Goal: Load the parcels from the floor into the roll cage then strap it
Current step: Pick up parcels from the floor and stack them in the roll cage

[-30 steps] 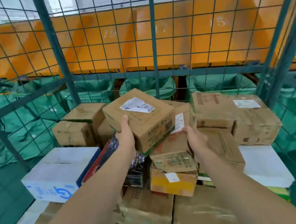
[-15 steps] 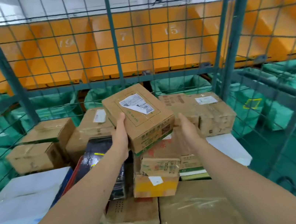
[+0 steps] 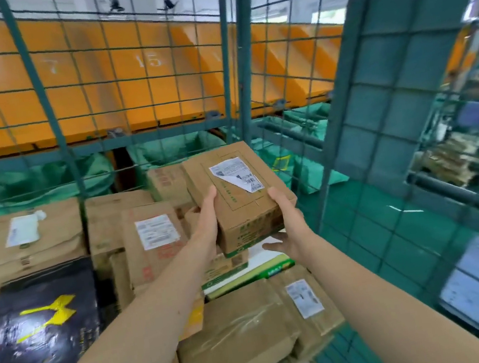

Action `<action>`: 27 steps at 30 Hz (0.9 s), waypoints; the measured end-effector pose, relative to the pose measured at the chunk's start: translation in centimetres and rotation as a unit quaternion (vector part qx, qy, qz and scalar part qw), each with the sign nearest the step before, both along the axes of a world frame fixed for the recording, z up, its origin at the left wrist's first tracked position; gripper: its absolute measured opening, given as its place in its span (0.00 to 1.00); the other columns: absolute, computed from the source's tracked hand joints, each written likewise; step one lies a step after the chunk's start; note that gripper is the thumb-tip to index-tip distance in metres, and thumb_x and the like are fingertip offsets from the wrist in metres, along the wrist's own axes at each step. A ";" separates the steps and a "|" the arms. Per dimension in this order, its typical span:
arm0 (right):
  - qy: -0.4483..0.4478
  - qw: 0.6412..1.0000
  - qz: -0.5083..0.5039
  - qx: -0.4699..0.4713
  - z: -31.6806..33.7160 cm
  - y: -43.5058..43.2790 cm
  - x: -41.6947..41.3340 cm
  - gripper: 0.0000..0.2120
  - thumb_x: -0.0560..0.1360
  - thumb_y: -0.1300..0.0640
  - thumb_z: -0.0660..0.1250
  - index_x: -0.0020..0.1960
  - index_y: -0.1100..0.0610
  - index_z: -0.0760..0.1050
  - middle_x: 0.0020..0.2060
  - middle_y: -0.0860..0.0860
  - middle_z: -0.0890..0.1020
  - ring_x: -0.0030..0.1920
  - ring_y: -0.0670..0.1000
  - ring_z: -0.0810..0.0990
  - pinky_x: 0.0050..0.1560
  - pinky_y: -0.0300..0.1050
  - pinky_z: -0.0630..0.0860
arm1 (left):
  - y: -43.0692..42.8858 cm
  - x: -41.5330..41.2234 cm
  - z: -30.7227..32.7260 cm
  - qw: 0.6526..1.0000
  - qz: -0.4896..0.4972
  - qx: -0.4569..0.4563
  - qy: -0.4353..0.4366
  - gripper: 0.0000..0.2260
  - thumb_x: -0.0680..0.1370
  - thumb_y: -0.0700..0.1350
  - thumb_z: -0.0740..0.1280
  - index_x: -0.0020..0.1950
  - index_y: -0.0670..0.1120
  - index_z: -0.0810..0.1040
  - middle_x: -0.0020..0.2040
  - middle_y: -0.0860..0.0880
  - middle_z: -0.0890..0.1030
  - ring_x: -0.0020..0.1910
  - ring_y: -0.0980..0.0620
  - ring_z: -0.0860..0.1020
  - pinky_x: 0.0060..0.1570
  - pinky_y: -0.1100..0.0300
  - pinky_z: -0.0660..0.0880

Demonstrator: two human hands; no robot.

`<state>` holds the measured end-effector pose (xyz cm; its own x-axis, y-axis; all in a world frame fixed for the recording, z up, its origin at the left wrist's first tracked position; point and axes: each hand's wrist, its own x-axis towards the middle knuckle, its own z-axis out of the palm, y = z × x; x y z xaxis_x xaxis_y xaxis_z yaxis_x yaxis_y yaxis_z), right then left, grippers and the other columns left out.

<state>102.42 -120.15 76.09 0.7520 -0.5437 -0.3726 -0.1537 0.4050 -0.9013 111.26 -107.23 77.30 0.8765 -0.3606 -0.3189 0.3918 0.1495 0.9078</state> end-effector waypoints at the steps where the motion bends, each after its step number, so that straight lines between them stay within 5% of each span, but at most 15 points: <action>1: 0.001 1.000 -0.010 0.017 -0.5 -0.6 -0.3 0.50 0.64 0.32 0.75 0.77 0.46 0.53 0.68 0.55 0.71 0.63 0.61 0.76 0.51 0.64 0.80 | -1.0 -0.1 -0.4 1.000 -0.001 -0.001 0.004 0.26 0.74 0.66 0.65 0.63 0.49 0.71 0.53 0.47 0.82 0.47 0.50 0.80 0.42 0.55 0.76; 4: 0.000 0.998 -0.005 0.066 -1.4 -2.2 -1.1 0.54 0.60 0.32 0.77 0.78 0.47 0.55 0.68 0.56 0.72 0.63 0.63 0.76 0.42 0.60 0.81 | -3.6 -0.4 -1.6 1.000 0.022 0.014 0.011 0.33 0.72 0.67 0.68 0.67 0.48 0.63 0.58 0.46 0.79 0.52 0.45 0.79 0.55 0.46 0.77; 6: -0.004 0.997 0.001 0.074 -2.0 -3.5 -1.2 0.47 0.62 0.34 0.77 0.74 0.48 0.62 0.67 0.57 0.74 0.63 0.63 0.76 0.46 0.60 0.81 | -5.2 -0.5 -2.3 1.000 0.011 0.019 0.017 0.35 0.72 0.67 0.67 0.70 0.51 0.60 0.59 0.46 0.77 0.56 0.43 0.78 0.59 0.44 0.75; 11: 0.031 0.997 -0.013 0.075 -5.4 -8.4 0.9 0.59 0.44 0.34 0.84 0.70 0.49 0.66 0.63 0.56 0.77 0.60 0.61 0.79 0.53 0.66 0.80 | -8.3 0.3 -4.1 0.996 -0.008 0.091 0.004 0.30 0.74 0.62 0.68 0.70 0.48 0.68 0.63 0.48 0.78 0.57 0.47 0.78 0.61 0.50 0.74; 14: 0.056 0.995 -0.012 0.083 -5.3 -9.3 1.9 0.52 0.54 0.35 0.81 0.71 0.52 0.64 0.61 0.57 0.77 0.57 0.61 0.78 0.42 0.59 0.81 | -9.4 0.6 -4.4 0.990 -0.005 0.135 -0.031 0.21 0.81 0.48 0.65 0.72 0.44 0.68 0.63 0.46 0.77 0.54 0.48 0.75 0.55 0.55 0.72; 17: 0.080 0.993 -0.010 0.085 -6.4 -10.6 3.3 0.36 0.72 0.40 0.74 0.70 0.54 0.61 0.57 0.57 0.76 0.55 0.60 0.76 0.46 0.59 0.76 | -10.1 1.4 -5.1 0.982 -0.008 0.183 -0.050 0.12 0.81 0.42 0.64 0.65 0.44 0.72 0.56 0.45 0.78 0.53 0.46 0.77 0.56 0.53 0.74; 24: 0.131 0.985 0.016 0.110 -14.4 -14.4 8.2 0.51 0.59 0.31 0.75 0.73 0.53 0.60 0.63 0.57 0.76 0.58 0.61 0.79 0.42 0.65 0.82 | -11.6 3.5 -8.7 0.958 0.015 0.276 -0.074 0.07 0.77 0.34 0.66 0.48 0.45 0.78 0.45 0.46 0.81 0.46 0.46 0.79 0.54 0.48 0.78; 27: 0.117 0.985 0.047 0.118 -14.3 -13.8 8.6 0.25 0.76 0.45 0.68 0.69 0.54 0.69 0.60 0.55 0.80 0.56 0.56 0.80 0.51 0.59 0.82 | -11.7 4.2 -9.8 0.951 0.001 0.300 -0.076 0.12 0.78 0.34 0.65 0.58 0.42 0.81 0.57 0.46 0.81 0.57 0.48 0.78 0.60 0.52 0.76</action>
<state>111.03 -133.92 61.81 0.6727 -0.3540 -0.6497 -0.3934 0.5726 -0.7193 115.48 -118.98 67.52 0.9295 -0.1515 -0.3362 0.2496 -0.4129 0.8759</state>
